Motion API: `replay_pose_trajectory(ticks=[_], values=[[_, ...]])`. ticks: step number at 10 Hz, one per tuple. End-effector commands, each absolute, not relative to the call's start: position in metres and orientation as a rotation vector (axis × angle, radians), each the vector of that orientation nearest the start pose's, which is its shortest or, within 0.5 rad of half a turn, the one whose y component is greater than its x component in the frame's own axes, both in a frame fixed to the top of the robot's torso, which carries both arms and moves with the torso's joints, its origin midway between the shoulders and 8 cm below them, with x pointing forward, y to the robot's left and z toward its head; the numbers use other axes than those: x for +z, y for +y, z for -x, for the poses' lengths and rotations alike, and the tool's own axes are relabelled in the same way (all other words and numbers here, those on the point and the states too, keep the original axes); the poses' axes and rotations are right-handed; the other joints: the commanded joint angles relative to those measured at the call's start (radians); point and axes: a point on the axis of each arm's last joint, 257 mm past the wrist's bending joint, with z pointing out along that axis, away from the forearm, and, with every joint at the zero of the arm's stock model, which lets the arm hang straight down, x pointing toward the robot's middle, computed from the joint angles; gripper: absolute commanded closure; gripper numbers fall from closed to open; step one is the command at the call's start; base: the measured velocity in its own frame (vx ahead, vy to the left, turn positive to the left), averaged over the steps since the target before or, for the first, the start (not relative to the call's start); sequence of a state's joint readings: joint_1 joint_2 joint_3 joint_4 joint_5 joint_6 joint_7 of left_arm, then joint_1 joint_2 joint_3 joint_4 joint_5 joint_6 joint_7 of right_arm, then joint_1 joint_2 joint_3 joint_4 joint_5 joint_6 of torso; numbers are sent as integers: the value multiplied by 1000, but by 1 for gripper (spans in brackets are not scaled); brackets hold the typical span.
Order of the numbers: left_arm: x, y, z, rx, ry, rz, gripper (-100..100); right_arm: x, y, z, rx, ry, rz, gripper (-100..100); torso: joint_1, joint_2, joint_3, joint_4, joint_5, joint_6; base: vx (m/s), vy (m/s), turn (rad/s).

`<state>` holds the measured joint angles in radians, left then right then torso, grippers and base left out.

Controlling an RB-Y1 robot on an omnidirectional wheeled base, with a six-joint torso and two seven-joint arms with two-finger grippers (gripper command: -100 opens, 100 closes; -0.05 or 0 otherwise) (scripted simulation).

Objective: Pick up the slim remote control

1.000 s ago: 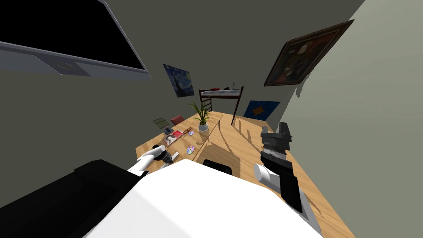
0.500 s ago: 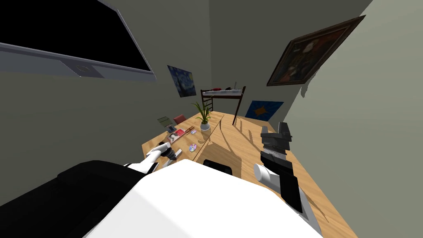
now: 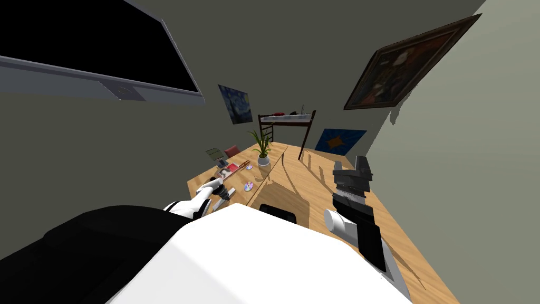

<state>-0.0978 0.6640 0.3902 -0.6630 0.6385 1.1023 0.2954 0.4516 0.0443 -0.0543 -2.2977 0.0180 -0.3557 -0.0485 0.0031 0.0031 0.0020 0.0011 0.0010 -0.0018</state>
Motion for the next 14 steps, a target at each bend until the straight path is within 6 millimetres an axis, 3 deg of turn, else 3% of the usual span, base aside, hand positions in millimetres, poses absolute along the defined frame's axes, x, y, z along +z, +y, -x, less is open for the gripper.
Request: replay_pose_trajectory(ticks=[1, 5, 6, 7, 8, 9, 10, 11, 12, 14], values=[[-514, 574, -203, -38, 729, 3030, 100, 20, -300, -363, 1278, 619, -763, 0, 0, 0, 0, 0, 0, 0, 0, 0, 0], [-514, 573, -202, -37, 727, 3034, 100, 20, -300, -363, 1278, 619, -763, 0, 2, -2, -1, 0, 0, 1, 0, 0, 0], [-514, 573, -202, -37, 728, 3034, 0, 20, -300, -363, 1278, 619, -763, 0, 2, -2, -1, 0, 0, 1, 0, 0, 0], [-512, 574, -205, -27, 740, 3020, 100, 20, -300, -363, 1278, 619, -763, 0, 2, -2, -1, 0, 0, 1, 5, 1, -2], [-510, 585, -190, -38, 722, 3013, 100, 20, -300, -363, 1278, 619, -763, 0, 1, -3, -1, 0, 0, 1, 42, -17, -103], [-512, 584, -186, -34, 715, 3019, 100, 20, -299, -363, 1278, 619, -763, 0, 0, -4, -2, 0, -1, 2, 49, -17, -51], [-508, 597, -175, -29, 716, 2995, 100, 20, -300, -363, 1278, 619, -763, 0, 0, -5, -2, 0, -1, 1, 62, -21, -69], [-511, 593, -168, -38, 693, 3017, 100, 20, -300, -363, 1278, 619, -763, 0, 0, -5, -3, 0, -2, 1, 55, -15, -41], [-504, 605, -165, -46, 707, 2986, 100, 20, -300, -363, 1278, 619, -763, 0, -1, -5, -2, 0, -1, 1, 66, -22, -81], [-509, 601, -149, -44, 671, 3018, 100, 20, -300, -363, 1278, 619, -763, 0, -1, -5, -2, 0, -2, 2, 33, -11, -29]])
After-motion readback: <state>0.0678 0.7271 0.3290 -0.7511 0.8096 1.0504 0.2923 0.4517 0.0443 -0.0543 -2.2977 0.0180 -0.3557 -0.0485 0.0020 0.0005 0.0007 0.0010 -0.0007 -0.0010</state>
